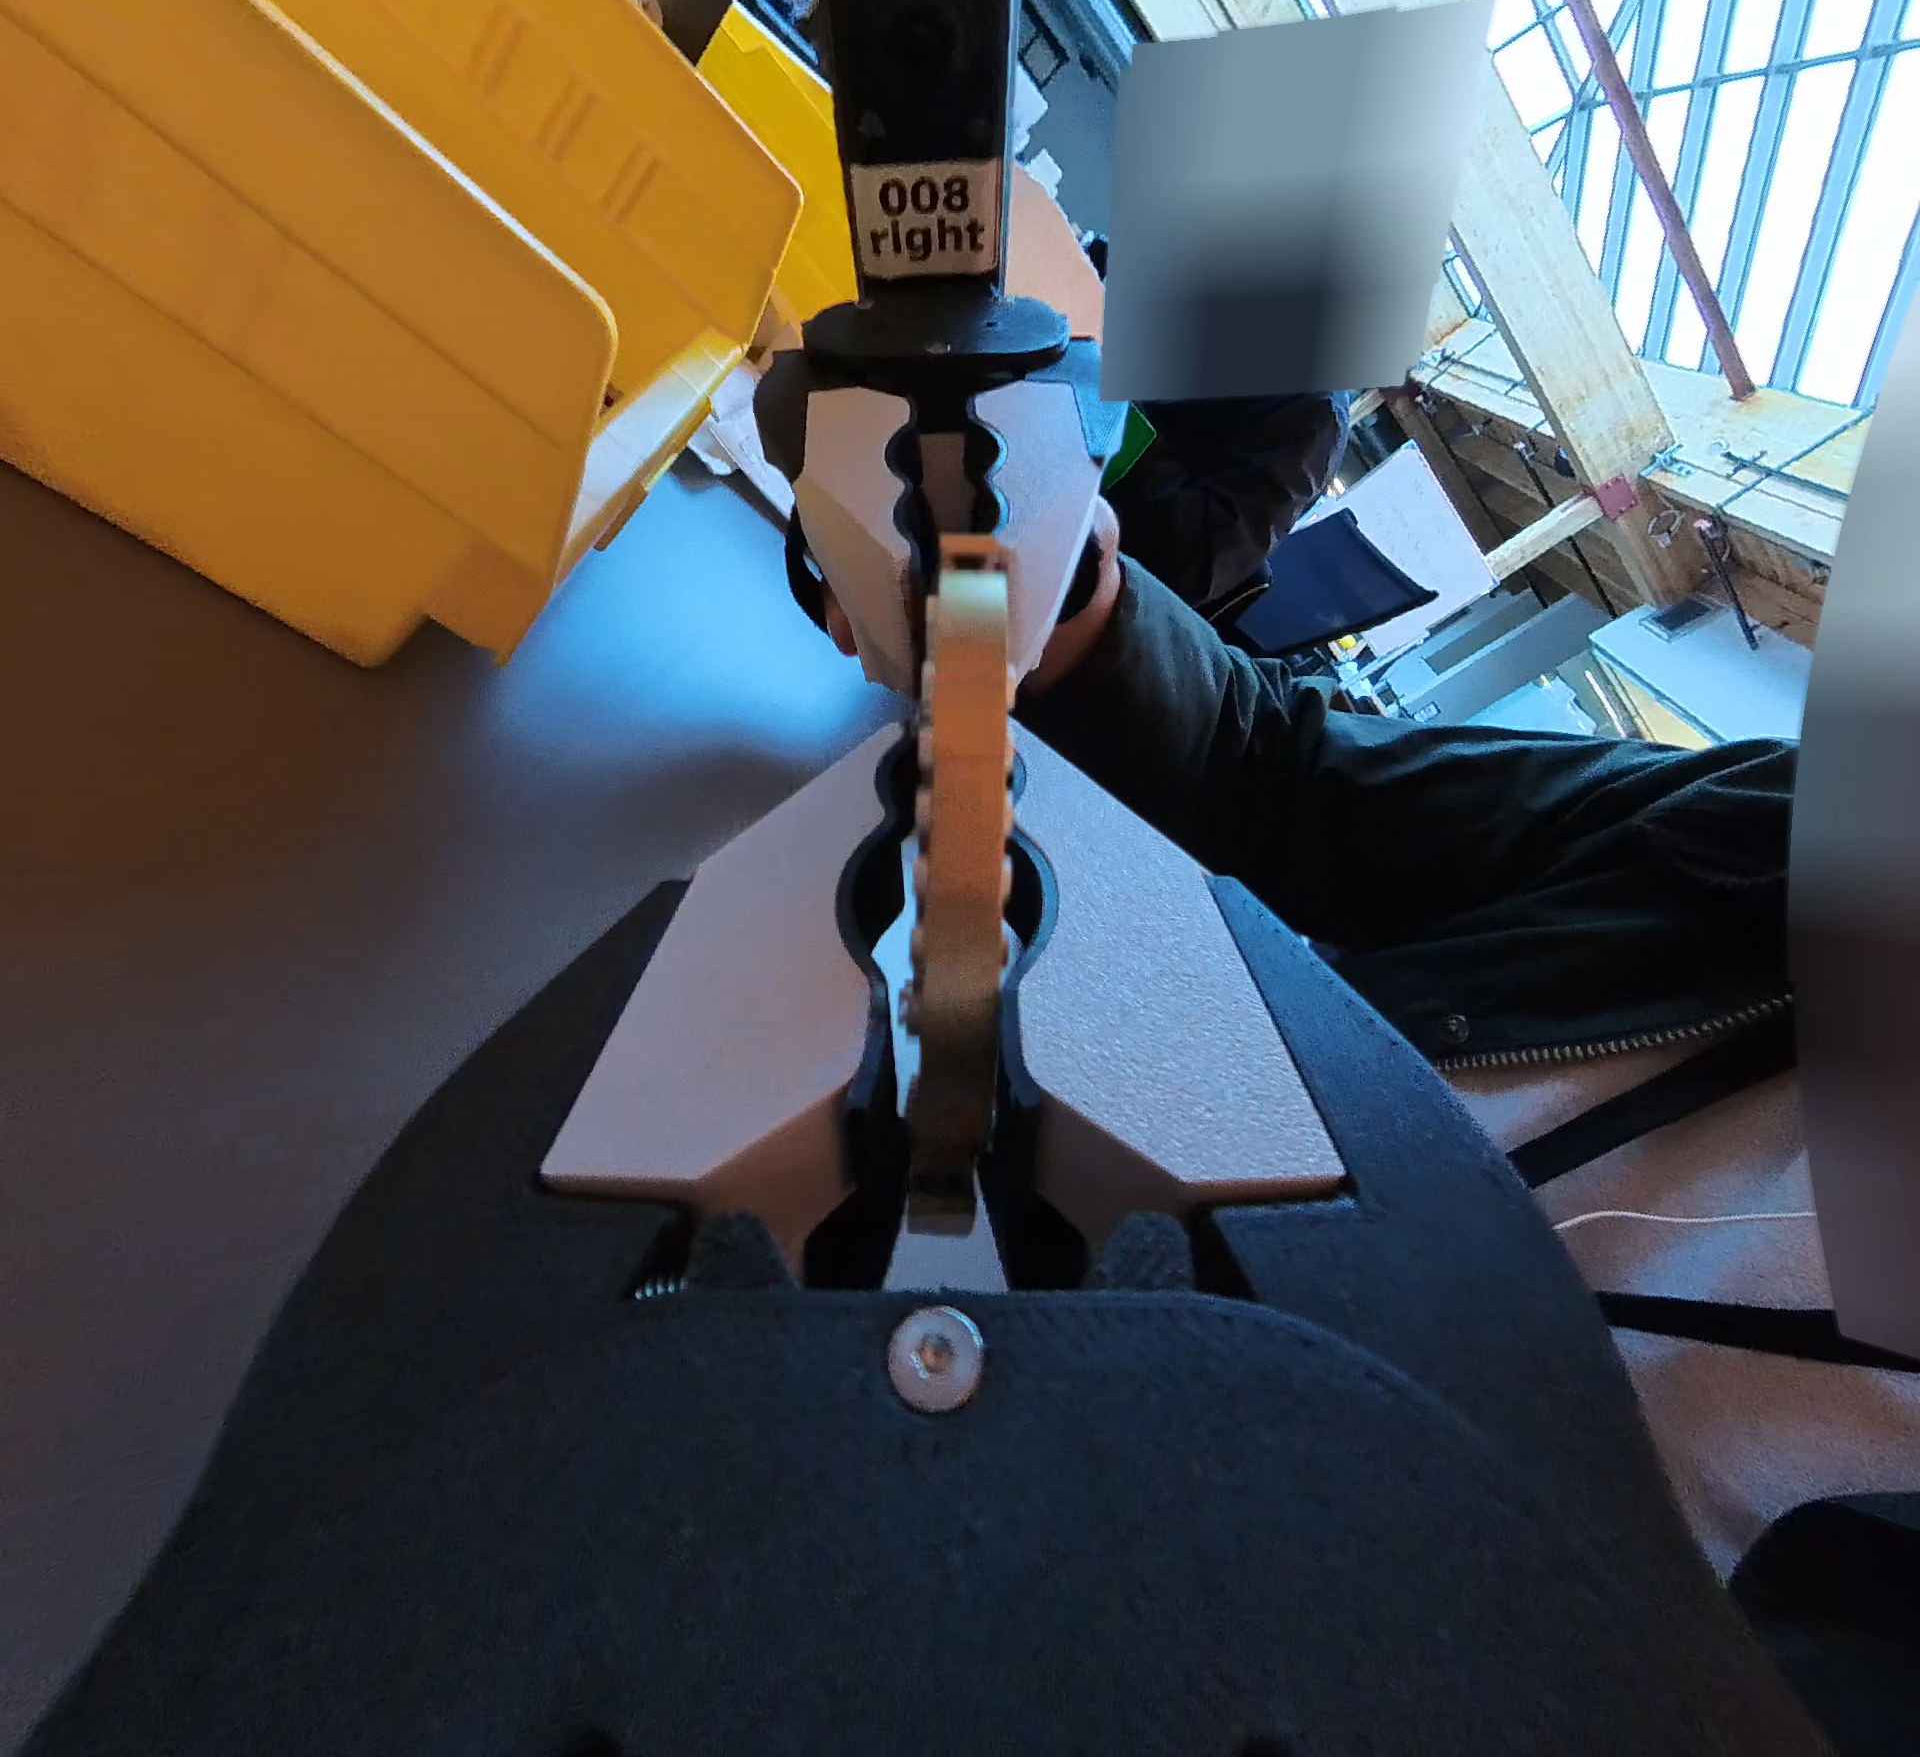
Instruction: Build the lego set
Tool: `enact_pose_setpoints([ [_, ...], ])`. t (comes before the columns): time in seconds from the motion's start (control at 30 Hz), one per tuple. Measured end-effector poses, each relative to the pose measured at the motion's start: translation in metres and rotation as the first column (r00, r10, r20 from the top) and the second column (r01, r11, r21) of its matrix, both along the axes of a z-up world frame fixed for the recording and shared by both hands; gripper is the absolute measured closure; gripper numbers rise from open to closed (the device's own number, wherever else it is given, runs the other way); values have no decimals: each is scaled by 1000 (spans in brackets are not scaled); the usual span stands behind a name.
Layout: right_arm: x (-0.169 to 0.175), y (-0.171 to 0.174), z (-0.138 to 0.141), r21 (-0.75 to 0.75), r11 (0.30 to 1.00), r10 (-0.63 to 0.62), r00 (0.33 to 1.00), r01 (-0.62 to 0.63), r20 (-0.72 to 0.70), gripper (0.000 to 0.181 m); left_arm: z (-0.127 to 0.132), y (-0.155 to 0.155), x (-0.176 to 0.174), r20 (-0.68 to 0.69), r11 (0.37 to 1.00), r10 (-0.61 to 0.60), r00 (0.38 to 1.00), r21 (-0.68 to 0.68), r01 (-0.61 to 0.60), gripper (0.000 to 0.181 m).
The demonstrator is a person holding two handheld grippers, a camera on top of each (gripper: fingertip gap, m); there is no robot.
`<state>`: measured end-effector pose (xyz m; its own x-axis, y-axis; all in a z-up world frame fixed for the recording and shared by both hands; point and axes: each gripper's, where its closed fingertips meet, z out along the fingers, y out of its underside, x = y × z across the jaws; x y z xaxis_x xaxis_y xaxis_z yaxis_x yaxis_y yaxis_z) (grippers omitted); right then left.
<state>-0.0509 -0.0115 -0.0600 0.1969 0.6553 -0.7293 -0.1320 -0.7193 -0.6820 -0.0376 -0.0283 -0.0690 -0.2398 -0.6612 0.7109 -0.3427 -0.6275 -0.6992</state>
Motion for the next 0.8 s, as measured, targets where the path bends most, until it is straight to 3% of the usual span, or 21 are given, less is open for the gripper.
enact_pose_setpoints([
  [0.5, -2, 1, 0, 34, 999, -29, 998, 27, 60, 173, -10, -4, -3, -63, 999, -38, 997, 14, 39, 172],
  [0.6, 32, 16, 40, -4, 989, -149, 972, 151, -179, 173, -20, -4, -5, -89, 999, -30, 996, 35, 33, 172],
  [0.67, 54, 20, 43, 9, 980, -194, 964, 199, -182, 173, -11, -4, -4, -45, 998, -50, 998, -32, 49, 172],
  [0.8, 53, 11, 46, -56, 992, -119, 962, 109, -245, 173, -16, -4, -6, -81, 998, -69, 994, -3, 69, 172],
])
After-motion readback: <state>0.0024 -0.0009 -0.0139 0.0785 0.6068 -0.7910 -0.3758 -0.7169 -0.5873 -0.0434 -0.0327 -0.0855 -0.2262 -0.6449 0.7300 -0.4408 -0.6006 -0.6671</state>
